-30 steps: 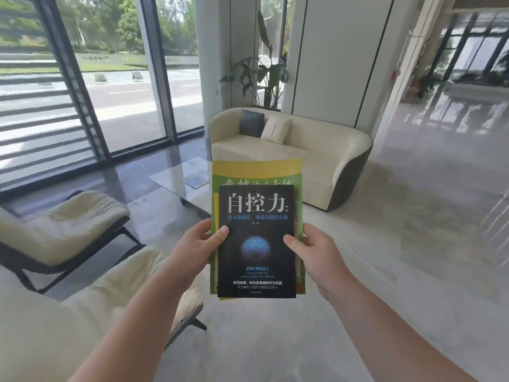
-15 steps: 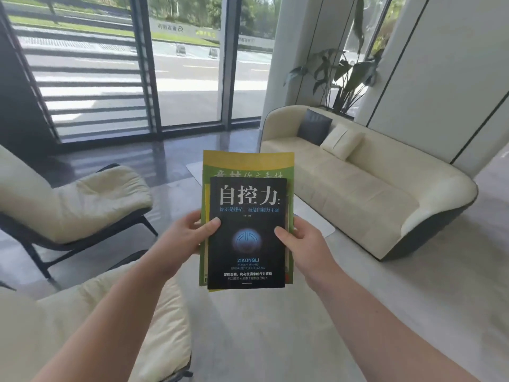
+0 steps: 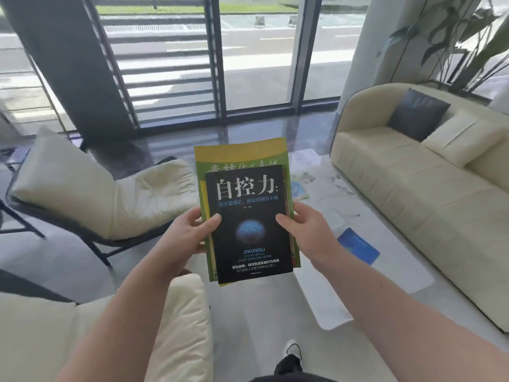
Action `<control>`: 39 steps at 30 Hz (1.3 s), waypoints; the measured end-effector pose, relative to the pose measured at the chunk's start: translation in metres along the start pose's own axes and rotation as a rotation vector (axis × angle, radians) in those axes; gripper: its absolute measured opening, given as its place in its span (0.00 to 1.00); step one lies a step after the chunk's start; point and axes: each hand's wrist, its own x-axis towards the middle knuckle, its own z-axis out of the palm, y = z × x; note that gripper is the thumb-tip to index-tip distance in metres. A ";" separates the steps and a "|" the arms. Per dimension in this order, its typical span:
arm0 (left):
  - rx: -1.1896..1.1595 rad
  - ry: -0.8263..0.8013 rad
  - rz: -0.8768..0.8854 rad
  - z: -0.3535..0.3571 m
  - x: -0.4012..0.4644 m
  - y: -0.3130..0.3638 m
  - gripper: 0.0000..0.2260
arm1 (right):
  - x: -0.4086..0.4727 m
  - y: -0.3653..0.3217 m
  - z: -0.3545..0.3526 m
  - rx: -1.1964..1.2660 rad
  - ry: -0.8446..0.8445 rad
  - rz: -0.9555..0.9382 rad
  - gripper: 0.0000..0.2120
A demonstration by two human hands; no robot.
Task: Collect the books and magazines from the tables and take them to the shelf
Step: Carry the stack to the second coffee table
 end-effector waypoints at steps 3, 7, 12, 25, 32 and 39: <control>-0.006 0.063 -0.017 0.008 0.066 0.017 0.13 | 0.079 -0.005 -0.017 -0.006 -0.055 0.007 0.09; 0.001 0.106 -0.022 0.019 0.153 0.039 0.09 | 0.172 -0.007 -0.038 0.009 -0.104 0.027 0.09; 0.071 0.073 -0.082 0.035 0.274 0.052 0.09 | 0.269 0.013 -0.065 0.004 -0.050 0.076 0.10; 0.491 -0.582 -0.230 0.138 0.722 0.055 0.06 | 0.542 0.110 -0.124 0.197 0.677 0.338 0.06; 0.719 -0.906 -0.363 0.203 0.812 0.017 0.03 | 0.572 0.154 -0.110 0.352 1.015 0.554 0.04; 0.884 -1.096 -0.566 0.238 0.826 -0.108 0.11 | 0.552 0.259 -0.102 0.385 1.118 0.779 0.06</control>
